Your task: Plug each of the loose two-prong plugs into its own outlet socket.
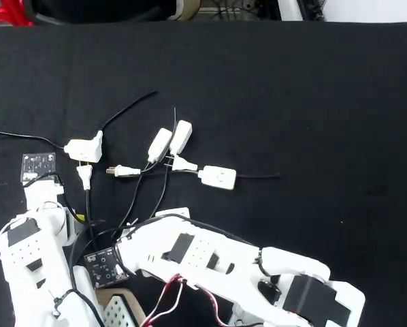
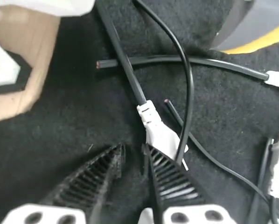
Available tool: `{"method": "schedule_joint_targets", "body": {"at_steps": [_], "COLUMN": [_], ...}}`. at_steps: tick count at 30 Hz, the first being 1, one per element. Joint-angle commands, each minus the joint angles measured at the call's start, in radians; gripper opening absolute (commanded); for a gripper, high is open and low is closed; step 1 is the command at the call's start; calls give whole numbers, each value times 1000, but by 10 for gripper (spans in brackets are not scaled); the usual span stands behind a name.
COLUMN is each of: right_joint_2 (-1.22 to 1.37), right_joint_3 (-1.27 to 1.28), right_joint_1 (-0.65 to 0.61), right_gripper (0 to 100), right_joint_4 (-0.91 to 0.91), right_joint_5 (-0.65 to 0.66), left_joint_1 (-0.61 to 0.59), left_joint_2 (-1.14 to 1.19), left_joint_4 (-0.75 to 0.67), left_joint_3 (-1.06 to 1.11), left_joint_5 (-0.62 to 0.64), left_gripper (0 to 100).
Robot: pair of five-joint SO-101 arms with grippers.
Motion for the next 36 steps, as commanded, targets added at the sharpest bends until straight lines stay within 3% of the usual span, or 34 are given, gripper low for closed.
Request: {"method": "schedule_joint_targets", "body": {"at_steps": [1, 36], "right_joint_2": [2, 197], "right_joint_3": [-71, -245], "right_joint_1": [5, 66], "right_gripper": [74, 97], "right_joint_4": [-11, 32], "right_joint_5": [18, 133], "left_joint_1": [-8, -7], "left_joint_2": [-12, -12], "left_joint_4": [-37, -40], "left_joint_3": [-1, 12], "left_joint_5": [9, 9], "left_gripper": [267, 267]}}
